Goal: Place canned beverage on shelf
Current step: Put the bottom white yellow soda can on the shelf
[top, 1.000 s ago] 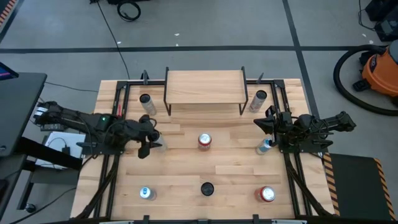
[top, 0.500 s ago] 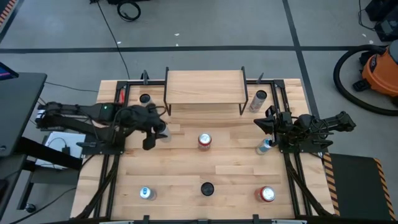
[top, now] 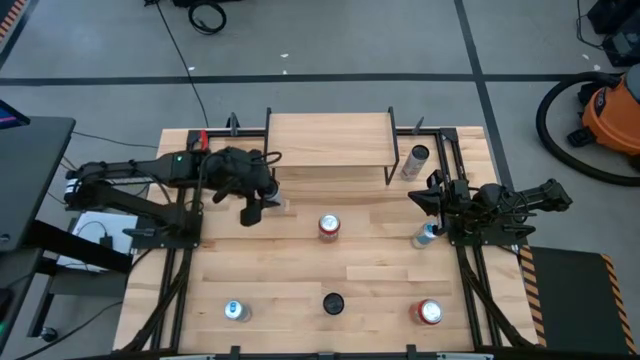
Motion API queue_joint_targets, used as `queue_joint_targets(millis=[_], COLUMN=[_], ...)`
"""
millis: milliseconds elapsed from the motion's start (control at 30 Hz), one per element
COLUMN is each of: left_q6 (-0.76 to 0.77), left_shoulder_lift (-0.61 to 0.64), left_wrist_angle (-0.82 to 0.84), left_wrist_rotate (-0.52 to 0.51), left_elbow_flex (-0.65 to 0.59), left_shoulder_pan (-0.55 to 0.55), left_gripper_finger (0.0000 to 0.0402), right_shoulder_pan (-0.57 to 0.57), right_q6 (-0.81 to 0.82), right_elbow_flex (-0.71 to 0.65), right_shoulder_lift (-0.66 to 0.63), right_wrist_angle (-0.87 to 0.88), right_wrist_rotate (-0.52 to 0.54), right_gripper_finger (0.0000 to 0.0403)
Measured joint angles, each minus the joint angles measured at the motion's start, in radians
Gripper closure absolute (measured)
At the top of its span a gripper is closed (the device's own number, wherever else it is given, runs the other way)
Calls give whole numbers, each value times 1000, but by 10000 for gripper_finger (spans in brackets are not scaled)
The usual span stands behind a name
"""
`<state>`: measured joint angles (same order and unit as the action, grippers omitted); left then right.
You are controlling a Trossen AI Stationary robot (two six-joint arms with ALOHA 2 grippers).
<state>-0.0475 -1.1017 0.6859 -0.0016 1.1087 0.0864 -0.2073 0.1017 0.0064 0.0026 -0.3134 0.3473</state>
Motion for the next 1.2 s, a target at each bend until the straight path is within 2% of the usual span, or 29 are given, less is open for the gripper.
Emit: queue_joint_targets(millis=[367,500,800,1200], left_q6=[-80,-105,-157,-236], left_shoulder_lift=[-70,-73,-82,-239], left_wrist_angle=[0,-1,10,68], left_wrist_rotate=[86,162,258,347], left_elbow_flex=[85,115,179,321], left_shoulder_pan=[109,167,316,467], left_gripper_finger=[146,146,146,146], right_shoulder_pan=[0,0,0,0], right_q6=[0,0,0,11], right_elbow_flex=[0,0,0,0], right_shoulder_lift=[0,0,0,0], right_wrist_angle=[0,1,3,15], right_wrist_rotate=[0,0,0,0], right_gripper_finger=[387,387,387,387])
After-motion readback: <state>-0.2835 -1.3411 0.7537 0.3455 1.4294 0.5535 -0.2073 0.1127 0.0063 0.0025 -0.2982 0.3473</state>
